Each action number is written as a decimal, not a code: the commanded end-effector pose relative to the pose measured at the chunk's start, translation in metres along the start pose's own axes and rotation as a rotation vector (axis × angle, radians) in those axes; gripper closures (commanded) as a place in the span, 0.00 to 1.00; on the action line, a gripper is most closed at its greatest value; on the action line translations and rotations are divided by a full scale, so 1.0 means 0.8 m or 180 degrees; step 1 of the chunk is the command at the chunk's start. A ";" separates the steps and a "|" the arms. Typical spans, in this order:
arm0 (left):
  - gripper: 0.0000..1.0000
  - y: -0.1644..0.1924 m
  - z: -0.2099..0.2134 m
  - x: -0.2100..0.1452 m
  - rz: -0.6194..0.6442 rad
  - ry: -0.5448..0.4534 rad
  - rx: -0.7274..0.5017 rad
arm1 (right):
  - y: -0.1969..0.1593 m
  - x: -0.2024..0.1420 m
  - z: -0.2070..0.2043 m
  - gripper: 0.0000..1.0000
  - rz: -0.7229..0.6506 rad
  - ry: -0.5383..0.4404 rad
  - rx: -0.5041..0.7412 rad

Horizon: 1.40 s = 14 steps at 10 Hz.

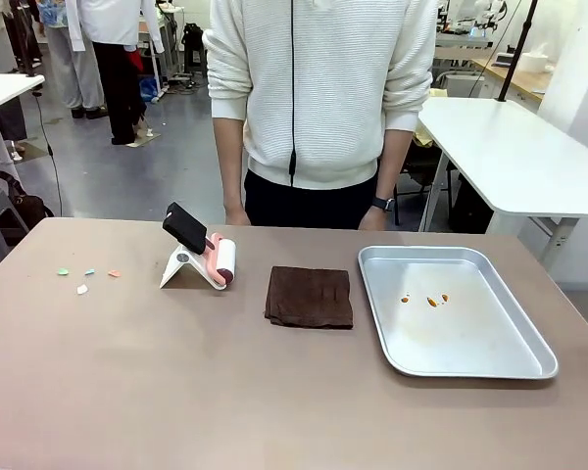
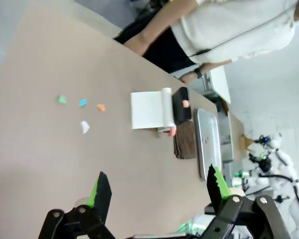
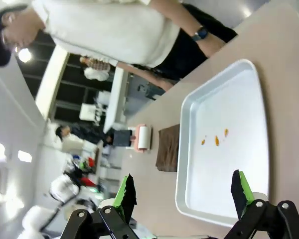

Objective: Clean the surface of the table.
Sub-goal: Hold the Lint Roller with your left hand and the towel with your right hand.

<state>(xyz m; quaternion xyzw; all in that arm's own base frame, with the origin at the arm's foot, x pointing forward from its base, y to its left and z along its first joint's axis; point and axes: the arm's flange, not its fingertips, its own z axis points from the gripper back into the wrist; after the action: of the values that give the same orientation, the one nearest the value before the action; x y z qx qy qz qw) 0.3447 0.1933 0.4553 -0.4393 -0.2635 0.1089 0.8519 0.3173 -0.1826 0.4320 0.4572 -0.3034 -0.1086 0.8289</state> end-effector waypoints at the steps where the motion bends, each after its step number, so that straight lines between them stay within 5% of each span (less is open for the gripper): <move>1: 0.00 -0.047 -0.033 0.025 -0.0341 0.0311 0.0071 | 0.085 -0.088 -0.071 0.00 0.0551 0.0272 -0.0075; 4: 0.00 -0.143 -0.115 0.032 -0.0669 0.0725 0.0338 | 0.184 -0.111 -0.175 0.00 0.0926 0.0721 -0.0289; 6: 0.00 -0.192 -0.162 0.014 -0.0655 0.1087 0.0688 | 0.235 -0.139 -0.237 0.00 0.0846 0.0831 -0.0365; 8: 0.00 -0.219 -0.206 -0.014 -0.0958 0.1064 0.1130 | 0.269 -0.174 -0.309 0.00 0.0563 0.1166 -0.0750; 11: 0.00 -0.233 -0.243 -0.048 -0.1205 0.1113 0.1212 | 0.276 -0.209 -0.403 0.00 0.0305 0.1688 -0.1324; 14: 0.00 -0.220 -0.261 -0.059 -0.1263 0.1168 0.1231 | 0.261 -0.210 -0.438 0.00 0.0217 0.1797 -0.1545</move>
<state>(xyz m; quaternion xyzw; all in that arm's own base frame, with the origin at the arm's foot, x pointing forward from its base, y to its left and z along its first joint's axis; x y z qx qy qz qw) 0.4118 -0.0789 0.4857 -0.2279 -0.1582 -0.0964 0.9559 0.3641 0.2474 0.3832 0.2508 -0.0431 -0.0083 0.9670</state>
